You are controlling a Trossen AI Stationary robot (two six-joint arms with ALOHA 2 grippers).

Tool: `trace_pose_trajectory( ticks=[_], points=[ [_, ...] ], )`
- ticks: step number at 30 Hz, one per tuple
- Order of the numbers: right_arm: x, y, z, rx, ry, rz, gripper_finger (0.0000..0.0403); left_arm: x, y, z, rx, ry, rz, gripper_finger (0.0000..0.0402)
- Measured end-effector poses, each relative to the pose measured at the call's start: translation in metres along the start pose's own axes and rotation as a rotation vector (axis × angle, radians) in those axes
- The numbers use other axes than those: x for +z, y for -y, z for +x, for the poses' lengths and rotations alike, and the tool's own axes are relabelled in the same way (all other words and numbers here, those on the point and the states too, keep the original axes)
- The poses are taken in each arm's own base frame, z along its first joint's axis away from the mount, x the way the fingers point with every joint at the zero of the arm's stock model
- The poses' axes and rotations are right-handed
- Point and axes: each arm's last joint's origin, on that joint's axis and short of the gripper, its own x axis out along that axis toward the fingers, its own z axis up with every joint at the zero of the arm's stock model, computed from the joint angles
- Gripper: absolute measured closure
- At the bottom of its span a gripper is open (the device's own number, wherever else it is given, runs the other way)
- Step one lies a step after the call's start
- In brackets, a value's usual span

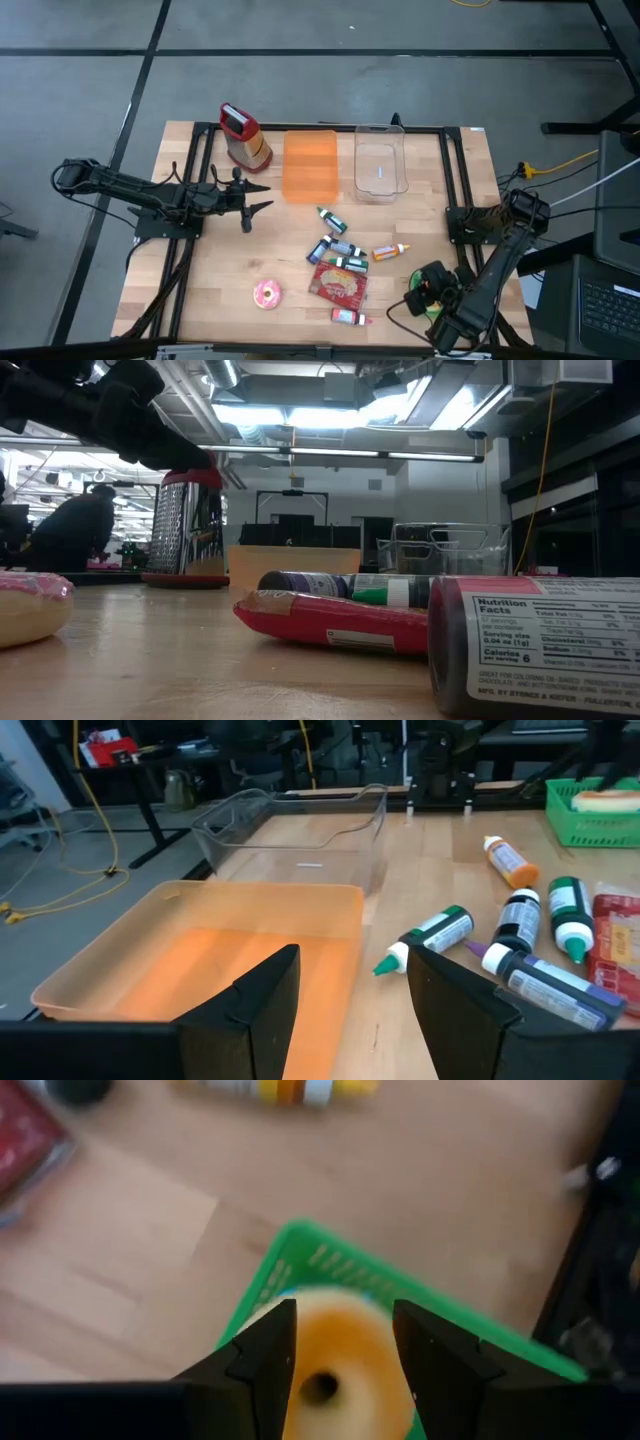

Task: Pick & Place Food Item
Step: Put the pink doughnut into the green bin

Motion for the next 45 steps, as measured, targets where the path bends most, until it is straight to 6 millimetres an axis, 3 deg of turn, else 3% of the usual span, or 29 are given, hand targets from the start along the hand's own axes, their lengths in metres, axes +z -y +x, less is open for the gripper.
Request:
trace_pose_trajectory(
  ticks=[9,17,23,32,41,45],
  points=[
    [0.032,-0.013,0.004,0.058,0.241,-0.002,0.0232,0.000,0.001,0.000,-0.019,0.003,-0.006,0.0219],
    [0.074,-0.044,-0.018,0.209,0.502,-0.090,0.0232,0.004,0.007,-0.001,-0.261,0.023,-0.094,0.0219],
    [0.104,-0.070,-0.027,0.236,0.495,-0.232,0.0233,-0.012,0.013,-0.004,-0.329,-0.158,-0.187,0.0219],
    [0.148,-0.099,-0.015,0.276,0.474,-0.393,0.0233,-0.017,0.034,-0.011,-0.454,-0.218,-0.212,0.0219],
    [0.188,-0.147,-0.011,0.640,0.451,-0.429,0.0233,-0.032,0.057,-0.017,-0.547,-0.392,-0.267,0.0219],
    [0.196,-0.176,0.015,0.783,0.363,-0.403,0.0236,-0.039,0.065,-0.020,-0.519,-0.429,-0.234,0.0219]
  ],
)
